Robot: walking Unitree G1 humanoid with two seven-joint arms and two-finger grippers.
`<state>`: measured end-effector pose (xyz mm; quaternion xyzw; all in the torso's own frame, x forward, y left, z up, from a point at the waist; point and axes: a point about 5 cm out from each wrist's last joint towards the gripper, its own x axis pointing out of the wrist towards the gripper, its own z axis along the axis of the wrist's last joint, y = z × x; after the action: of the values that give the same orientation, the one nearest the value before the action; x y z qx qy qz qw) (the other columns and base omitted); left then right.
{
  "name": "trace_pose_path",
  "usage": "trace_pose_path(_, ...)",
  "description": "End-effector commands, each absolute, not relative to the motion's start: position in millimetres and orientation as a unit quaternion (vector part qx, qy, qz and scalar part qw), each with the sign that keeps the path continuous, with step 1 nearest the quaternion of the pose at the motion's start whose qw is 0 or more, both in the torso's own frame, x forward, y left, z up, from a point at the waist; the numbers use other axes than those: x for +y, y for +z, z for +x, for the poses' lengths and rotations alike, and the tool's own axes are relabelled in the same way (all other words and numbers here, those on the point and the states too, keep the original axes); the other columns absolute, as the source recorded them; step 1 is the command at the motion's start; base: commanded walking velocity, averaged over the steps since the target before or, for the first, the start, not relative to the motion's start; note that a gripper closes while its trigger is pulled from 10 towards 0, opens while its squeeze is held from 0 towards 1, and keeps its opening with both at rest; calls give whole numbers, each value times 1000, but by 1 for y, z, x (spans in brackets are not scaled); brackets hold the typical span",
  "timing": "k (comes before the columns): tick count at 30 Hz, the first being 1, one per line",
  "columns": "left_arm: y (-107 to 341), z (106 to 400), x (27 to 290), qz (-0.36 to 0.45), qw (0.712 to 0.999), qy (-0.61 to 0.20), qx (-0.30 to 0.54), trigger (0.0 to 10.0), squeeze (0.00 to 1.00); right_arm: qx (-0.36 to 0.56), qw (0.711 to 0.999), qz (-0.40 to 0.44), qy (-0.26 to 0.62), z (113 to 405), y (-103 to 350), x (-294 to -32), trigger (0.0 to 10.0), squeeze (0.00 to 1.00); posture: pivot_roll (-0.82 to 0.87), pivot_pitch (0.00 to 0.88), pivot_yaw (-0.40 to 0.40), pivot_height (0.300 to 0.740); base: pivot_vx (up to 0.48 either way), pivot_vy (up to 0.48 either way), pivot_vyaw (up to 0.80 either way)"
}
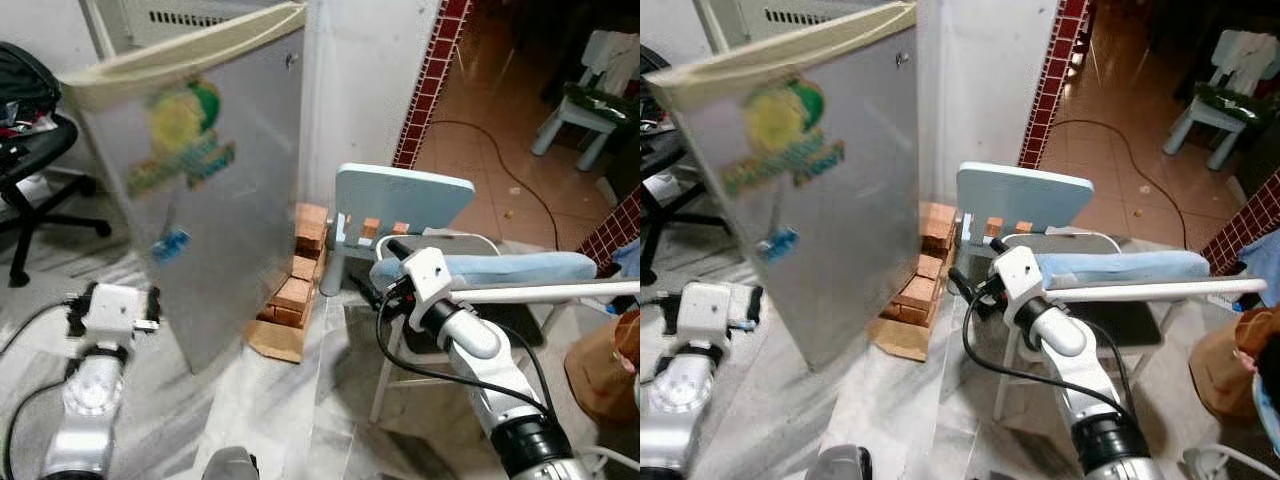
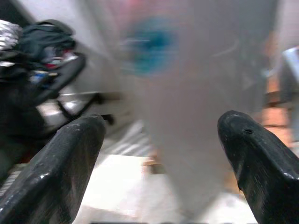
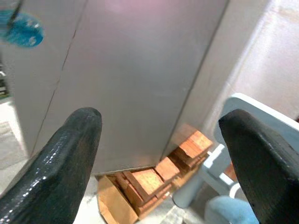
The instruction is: Restocking fridge
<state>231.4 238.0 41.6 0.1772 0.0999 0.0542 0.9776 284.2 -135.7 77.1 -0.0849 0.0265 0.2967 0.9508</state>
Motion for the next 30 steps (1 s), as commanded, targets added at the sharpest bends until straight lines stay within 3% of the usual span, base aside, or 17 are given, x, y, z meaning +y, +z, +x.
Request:
trace_pose_path(1,54,238,221,176,982,25,62,10000,0,22,949,-94,299,287,80,-136,10000,0,71,12,-76,740,0,0,0)
trace_pose_path(5,55,240,196,163,986,-7,45,10000,0,17,950,-96,296,287,80,-135,10000,0,65,8,-77,740,0,0,0)
trace_pose_path(13,62,251,176,138,989,-37,30,10000,0,15,970,-55,235,281,74,-141,10000,0,53,0,-79,740,0,0,0)
trace_pose_path(30,63,259,162,117,991,-63,30,10000,0,34,988,-34,144,275,59,-145,10000,0,38,0,-68,740,0,457,0)
